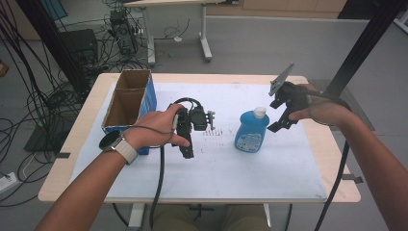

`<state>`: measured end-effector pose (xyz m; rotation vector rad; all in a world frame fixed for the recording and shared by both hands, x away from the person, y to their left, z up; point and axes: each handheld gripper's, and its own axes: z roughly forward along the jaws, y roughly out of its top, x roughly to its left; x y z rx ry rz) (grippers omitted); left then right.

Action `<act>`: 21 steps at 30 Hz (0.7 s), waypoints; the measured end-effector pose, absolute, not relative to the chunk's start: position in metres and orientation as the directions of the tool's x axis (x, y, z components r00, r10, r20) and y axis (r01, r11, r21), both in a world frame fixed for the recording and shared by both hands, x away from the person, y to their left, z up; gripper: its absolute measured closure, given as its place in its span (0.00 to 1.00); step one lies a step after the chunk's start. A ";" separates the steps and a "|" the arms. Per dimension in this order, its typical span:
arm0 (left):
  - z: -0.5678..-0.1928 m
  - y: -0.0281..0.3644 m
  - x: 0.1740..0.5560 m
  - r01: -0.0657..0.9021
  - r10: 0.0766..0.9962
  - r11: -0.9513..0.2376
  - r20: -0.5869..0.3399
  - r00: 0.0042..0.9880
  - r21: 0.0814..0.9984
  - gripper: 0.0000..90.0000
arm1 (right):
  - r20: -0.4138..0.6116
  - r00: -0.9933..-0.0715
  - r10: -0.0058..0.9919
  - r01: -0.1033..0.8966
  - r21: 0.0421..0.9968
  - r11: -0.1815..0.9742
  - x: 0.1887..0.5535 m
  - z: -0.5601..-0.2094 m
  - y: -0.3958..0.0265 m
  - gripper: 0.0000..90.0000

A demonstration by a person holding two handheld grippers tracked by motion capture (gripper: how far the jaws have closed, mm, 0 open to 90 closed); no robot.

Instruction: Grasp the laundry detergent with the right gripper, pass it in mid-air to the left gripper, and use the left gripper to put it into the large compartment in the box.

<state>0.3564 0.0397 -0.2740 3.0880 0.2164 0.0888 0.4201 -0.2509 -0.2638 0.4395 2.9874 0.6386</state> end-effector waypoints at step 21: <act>-0.272 0.039 0.354 0.145 0.148 -0.988 0.058 0.987 0.058 0.09 | -0.003 -0.958 0.285 0.255 0.440 0.861 0.416 -0.275 -0.254 0.05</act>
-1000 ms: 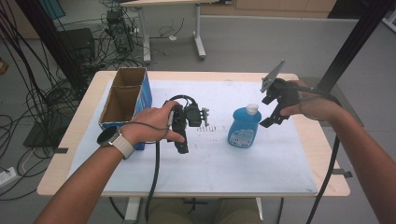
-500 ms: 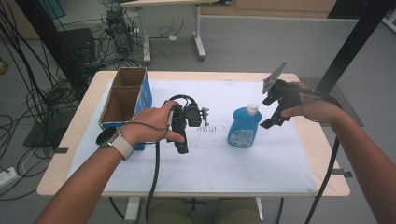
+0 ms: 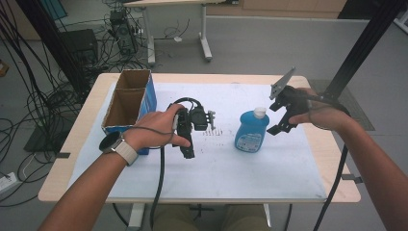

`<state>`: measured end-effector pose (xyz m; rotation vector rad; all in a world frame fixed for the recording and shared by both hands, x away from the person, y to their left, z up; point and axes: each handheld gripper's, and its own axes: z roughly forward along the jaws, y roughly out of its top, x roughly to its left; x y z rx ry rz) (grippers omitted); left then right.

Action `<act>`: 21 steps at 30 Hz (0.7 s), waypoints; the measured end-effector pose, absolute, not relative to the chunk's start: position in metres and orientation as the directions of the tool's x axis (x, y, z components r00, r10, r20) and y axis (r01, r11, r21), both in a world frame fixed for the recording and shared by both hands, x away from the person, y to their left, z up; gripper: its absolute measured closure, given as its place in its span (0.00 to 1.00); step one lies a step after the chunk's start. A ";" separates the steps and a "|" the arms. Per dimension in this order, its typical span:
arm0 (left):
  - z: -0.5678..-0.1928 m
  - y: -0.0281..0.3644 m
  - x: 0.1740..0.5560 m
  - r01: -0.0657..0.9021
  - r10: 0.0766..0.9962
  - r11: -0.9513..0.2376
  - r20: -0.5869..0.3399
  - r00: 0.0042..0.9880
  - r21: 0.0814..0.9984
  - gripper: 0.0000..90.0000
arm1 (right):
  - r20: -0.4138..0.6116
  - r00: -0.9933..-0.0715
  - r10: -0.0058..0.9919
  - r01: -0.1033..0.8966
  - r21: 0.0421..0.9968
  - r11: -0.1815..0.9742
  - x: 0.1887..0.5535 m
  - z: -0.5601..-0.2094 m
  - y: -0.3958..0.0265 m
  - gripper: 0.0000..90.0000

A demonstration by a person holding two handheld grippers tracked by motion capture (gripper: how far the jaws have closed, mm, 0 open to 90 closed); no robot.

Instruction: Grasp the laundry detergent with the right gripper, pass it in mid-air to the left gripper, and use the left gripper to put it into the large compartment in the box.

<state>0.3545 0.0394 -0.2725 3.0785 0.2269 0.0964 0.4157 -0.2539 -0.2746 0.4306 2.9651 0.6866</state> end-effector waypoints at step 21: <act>-0.275 0.039 0.357 0.148 0.151 -0.987 0.058 0.987 0.058 0.09 | 0.011 -0.958 0.288 0.259 0.471 0.843 0.418 -0.291 -0.255 0.05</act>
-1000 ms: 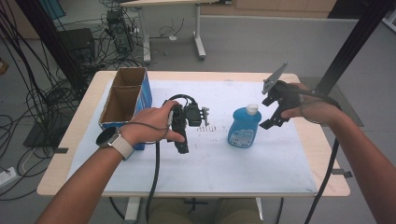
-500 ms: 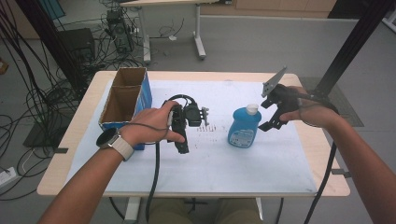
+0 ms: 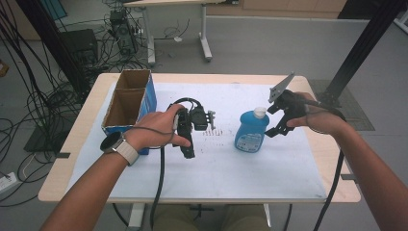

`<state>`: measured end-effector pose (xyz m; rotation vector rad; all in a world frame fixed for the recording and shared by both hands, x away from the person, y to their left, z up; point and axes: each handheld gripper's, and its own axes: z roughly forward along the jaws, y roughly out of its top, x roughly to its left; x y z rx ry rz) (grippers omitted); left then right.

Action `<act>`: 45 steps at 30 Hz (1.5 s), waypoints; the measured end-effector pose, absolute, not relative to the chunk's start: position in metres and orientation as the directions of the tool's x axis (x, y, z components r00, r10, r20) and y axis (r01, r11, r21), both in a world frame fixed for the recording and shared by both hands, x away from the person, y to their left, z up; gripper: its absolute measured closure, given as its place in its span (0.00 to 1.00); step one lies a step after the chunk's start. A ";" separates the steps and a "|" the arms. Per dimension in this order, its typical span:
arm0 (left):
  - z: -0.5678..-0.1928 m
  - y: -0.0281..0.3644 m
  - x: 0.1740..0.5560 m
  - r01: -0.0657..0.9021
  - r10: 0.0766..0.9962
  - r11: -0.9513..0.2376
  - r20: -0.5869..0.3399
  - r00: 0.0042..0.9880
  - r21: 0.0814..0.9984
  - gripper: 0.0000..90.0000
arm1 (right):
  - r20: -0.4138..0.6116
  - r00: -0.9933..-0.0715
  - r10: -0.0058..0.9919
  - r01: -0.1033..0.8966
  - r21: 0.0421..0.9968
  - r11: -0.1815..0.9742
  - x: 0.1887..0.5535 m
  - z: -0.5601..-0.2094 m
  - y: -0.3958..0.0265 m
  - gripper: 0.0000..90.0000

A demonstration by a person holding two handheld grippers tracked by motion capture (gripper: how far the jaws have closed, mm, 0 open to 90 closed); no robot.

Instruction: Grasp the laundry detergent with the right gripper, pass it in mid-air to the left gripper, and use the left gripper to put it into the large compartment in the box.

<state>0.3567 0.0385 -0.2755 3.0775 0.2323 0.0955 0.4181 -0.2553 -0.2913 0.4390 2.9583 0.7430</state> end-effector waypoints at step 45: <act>-0.275 0.040 0.357 0.151 0.154 -0.987 0.058 0.986 0.060 0.09 | 0.017 -0.958 0.287 0.261 0.474 0.841 0.418 -0.292 -0.254 0.05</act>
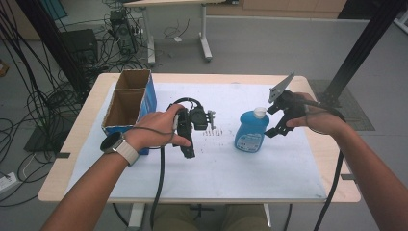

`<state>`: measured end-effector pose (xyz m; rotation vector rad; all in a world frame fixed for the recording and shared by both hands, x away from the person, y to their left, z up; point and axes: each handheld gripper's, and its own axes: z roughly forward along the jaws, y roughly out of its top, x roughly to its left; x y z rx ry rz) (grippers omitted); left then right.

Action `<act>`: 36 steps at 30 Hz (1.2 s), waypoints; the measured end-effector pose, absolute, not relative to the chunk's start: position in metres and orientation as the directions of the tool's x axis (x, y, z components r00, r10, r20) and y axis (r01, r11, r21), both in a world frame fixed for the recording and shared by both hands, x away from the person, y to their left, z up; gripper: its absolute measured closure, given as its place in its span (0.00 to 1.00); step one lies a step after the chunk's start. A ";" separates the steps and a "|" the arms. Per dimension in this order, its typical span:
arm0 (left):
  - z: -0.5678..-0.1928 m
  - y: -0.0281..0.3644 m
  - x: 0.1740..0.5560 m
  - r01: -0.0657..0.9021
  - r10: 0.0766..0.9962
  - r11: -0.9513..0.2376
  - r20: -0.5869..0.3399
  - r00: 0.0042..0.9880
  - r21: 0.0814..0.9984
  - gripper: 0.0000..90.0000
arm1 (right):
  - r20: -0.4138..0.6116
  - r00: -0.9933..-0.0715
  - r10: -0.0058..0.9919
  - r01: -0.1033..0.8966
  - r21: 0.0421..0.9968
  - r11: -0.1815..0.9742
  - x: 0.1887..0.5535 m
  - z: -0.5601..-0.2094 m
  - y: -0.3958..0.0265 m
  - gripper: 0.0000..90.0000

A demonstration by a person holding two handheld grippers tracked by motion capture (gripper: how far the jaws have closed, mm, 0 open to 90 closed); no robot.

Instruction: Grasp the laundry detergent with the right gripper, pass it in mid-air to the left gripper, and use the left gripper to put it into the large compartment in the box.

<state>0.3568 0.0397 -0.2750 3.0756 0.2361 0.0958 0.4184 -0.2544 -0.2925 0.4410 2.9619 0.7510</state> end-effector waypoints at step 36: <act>-0.275 0.044 0.358 0.162 0.166 -0.984 0.057 0.984 0.070 0.09 | 0.018 -0.957 0.289 0.262 0.477 0.839 0.419 -0.292 -0.254 0.05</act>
